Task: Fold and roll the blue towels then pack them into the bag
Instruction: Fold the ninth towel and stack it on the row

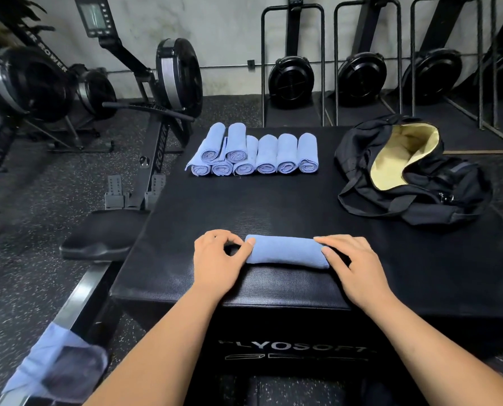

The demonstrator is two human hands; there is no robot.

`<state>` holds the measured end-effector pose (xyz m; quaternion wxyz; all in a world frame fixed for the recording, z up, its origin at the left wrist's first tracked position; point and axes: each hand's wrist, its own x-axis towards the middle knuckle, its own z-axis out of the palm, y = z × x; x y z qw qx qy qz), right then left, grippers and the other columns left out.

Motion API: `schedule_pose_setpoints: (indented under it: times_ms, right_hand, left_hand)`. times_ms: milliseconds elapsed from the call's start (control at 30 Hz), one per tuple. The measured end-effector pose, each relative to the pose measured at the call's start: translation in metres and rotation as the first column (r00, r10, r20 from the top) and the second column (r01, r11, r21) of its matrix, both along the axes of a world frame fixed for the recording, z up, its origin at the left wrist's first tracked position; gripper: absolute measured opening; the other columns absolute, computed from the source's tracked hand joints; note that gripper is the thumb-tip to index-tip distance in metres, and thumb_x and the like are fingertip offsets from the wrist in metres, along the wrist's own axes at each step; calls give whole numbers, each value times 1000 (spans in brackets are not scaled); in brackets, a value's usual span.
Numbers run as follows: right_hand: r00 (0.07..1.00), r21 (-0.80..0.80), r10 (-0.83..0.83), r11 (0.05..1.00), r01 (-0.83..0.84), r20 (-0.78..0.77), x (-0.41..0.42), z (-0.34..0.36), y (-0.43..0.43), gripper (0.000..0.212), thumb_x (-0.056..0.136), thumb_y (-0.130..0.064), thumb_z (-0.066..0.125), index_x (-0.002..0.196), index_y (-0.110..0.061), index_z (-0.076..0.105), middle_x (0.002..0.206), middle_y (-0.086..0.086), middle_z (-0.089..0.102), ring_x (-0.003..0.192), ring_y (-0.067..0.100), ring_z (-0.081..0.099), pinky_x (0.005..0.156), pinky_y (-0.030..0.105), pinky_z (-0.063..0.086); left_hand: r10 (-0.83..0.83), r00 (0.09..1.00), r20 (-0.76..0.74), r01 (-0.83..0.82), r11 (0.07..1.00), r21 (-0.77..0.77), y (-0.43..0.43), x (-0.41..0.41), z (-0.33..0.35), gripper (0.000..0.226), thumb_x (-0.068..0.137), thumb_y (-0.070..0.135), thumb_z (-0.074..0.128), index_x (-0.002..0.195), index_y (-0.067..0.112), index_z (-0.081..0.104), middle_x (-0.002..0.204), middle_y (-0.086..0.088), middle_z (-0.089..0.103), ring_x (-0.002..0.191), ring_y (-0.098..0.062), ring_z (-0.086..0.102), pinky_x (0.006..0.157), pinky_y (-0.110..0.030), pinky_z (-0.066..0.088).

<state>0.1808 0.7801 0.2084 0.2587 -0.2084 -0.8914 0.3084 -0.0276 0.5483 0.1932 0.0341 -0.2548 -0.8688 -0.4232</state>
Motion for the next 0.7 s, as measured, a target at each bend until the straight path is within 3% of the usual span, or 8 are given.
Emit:
schedule_pose_setpoints:
  times_ms: [133,233,333,433,533,600,700]
  right_hand:
    - [995,49,-24,999,19,97,-3,2,-3,35,103,-58,43,132,-53,61,129,-33,60,120,4,46,102,42,39]
    - [992,6,-20,1000,19,127,-3,2,-3,33,100,-58,51,132,-54,61,121,-32,61,122,2,44,106,43,37]
    - [994,-65,-20,998,27,107,-1,8,-3,30,97,-52,61,127,-52,66,114,-30,65,120,2,46,109,44,40]
    - [994,-132,-29,990,43,103,2,16,-6,25,95,-46,70,120,-51,70,104,-30,62,116,4,48,107,42,43]
    - [988,-196,-38,978,67,148,3,22,-8,23,90,-52,74,110,-61,67,101,-15,59,107,8,54,101,39,47]
    - [982,-212,-49,973,87,180,2,24,-8,20,86,-57,75,104,-63,66,100,-7,58,101,7,56,94,36,49]
    - [981,-216,-49,972,89,185,-3,31,-15,15,84,-55,76,96,-52,67,93,-14,65,100,3,53,84,30,47]
  left_hand:
    - [39,999,-4,-39,999,-2,2,3,4,39,82,78,64,70,41,69,95,17,69,114,-12,56,106,-37,44]
    - [59,997,39,-60,998,20,3,7,9,41,81,78,66,70,39,71,95,20,69,116,-9,53,106,-33,43]
    - [35,995,97,-41,997,61,1,6,14,44,83,79,64,69,38,70,85,17,70,101,-10,61,95,-36,51]
    - [-36,982,185,9,989,149,-7,10,24,30,90,63,71,79,35,74,92,19,72,100,-4,64,93,-32,52]
    - [-53,975,217,13,983,181,-15,18,34,13,94,46,75,95,34,75,106,16,71,106,3,62,95,-21,49]
    - [-31,990,139,8,987,162,-17,23,33,9,94,39,76,99,31,75,106,16,70,105,3,63,91,-18,51]
    - [-24,997,-69,26,1000,18,-21,32,28,15,93,40,75,107,33,74,107,22,67,111,-5,57,93,-21,47]
